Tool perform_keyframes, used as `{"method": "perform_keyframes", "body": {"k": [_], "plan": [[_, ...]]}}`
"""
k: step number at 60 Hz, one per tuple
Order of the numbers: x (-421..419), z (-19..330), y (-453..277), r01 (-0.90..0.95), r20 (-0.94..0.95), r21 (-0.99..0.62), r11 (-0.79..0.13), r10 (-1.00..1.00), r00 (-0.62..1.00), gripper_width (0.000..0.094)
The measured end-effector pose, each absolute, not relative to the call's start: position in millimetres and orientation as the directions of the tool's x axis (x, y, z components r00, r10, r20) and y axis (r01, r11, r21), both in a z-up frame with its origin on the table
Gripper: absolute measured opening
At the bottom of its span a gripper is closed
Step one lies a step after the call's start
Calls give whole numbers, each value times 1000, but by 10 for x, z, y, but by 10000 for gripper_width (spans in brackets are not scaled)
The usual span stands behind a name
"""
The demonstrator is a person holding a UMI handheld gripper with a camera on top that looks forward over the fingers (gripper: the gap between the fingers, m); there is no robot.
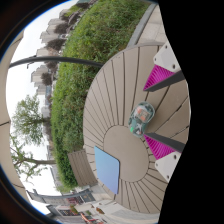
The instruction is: Arrange mouse
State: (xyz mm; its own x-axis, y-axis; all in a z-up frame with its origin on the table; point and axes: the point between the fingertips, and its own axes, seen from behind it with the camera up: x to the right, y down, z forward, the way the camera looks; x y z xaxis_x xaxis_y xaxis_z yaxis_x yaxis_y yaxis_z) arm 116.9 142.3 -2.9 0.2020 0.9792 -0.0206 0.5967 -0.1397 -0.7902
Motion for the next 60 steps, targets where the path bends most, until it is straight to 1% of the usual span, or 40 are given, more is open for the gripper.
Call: {"method": "perform_keyframes", "body": {"k": [4, 9, 24, 33, 40, 41, 42, 43, 44, 47, 49, 53, 55, 60], "plan": [[1011, -98, 1495, 602, 3, -789, -123, 979, 204, 862], [836, -146, 1569, 603, -1, -786, -135, 976, 217, 856], [541, -114, 1724, 610, 29, -782, -127, 970, 240, 857], [497, -163, 1736, 624, 37, -770, -131, 968, 250, 857], [458, -183, 1694, 626, 23, -766, -147, 967, 255, 821], [451, -184, 1682, 628, 21, -764, -146, 968, 250, 799], [443, -185, 1660, 631, 16, -762, -145, 970, 242, 724], [455, -172, 1619, 633, 13, -761, -143, 972, 234, 581], [458, -164, 1629, 636, 14, -758, -144, 971, 237, 418], [477, -139, 1767, 641, 58, -752, -153, 954, 296, 400], [450, -132, 1759, 653, 65, -745, -139, 958, 278, 396], [399, 39, 1673, 643, 20, -743, -189, 953, 303, 396], [302, 140, 1663, 641, 19, -744, -189, 953, 302, 396], [44, 709, 1447, 594, -14, -779, -198, 954, 300, 396]]}}
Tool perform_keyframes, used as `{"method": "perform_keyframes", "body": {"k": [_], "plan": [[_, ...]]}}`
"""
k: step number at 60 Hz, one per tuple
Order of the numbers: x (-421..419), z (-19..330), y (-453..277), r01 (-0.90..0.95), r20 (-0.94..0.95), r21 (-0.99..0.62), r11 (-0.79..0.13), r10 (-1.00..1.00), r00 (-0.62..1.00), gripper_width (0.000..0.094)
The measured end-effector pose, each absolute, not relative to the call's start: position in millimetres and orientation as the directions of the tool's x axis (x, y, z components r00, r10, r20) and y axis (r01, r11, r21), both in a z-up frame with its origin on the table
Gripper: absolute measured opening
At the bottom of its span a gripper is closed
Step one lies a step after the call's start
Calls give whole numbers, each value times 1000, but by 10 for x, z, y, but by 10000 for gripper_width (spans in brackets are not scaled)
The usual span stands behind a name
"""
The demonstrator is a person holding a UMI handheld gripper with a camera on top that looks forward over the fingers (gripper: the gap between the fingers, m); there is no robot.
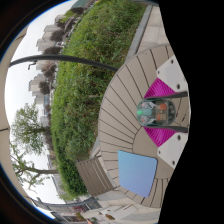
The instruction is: Arrange mouse
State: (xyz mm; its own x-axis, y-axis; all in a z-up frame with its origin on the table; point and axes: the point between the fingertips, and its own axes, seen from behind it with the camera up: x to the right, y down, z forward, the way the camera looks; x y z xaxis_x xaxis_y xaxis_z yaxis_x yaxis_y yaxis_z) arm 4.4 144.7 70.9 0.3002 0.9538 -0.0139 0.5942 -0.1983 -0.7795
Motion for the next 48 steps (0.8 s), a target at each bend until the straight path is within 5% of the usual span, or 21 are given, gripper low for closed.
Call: {"method": "perform_keyframes", "body": {"k": [7, 12, 30, 38, 43, 48], "plan": [[-479, 1399, 812, 536, -69, -823, -187, 970, 233, 396], [-896, 1563, 241, 499, -106, -847, -184, 978, 181, 396], [-1627, 107, -1034, 635, -87, -753, -175, 982, 168, 412], [-1673, -94, -1087, 656, -67, -736, -165, 983, 172, 499], [-1535, 30, -1043, 679, -36, -717, -154, 982, 185, 870], [-1261, 369, -981, 697, -22, -704, -139, 984, 174, 844]]}}
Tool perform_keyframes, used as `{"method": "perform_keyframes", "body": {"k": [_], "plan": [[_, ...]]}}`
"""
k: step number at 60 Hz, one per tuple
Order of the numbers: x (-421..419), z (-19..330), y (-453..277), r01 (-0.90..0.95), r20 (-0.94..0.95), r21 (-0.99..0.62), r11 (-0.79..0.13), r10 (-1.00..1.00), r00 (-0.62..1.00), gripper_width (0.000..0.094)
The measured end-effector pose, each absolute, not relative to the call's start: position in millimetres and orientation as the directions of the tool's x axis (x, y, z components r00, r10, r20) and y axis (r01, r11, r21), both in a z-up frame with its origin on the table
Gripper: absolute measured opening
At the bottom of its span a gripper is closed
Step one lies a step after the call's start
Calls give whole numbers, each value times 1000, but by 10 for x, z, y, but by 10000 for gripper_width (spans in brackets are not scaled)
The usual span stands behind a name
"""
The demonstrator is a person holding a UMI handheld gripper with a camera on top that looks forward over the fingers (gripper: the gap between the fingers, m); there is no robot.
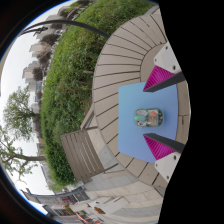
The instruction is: Arrange mouse
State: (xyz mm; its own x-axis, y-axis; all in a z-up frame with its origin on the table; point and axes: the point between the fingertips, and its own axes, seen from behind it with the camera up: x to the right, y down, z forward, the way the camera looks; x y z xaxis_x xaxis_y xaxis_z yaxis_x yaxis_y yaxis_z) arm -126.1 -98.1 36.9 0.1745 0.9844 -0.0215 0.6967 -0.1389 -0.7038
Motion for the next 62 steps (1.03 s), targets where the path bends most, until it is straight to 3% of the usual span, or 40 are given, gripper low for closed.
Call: {"method": "perform_keyframes", "body": {"k": [9, 16, 28, 38, 62], "plan": [[-304, 1147, -845, 718, -6, -689, -104, 991, 137, 848], [592, 1489, -654, 759, 30, -646, -85, 990, 137, 861], [1551, 1711, -407, 782, 108, -622, -31, 986, 125, 848], [1967, 1868, -233, 749, 52, -651, -119, 978, 200, 853], [2662, 1882, 201, 741, 40, -650, -168, 966, 254, 853]]}}
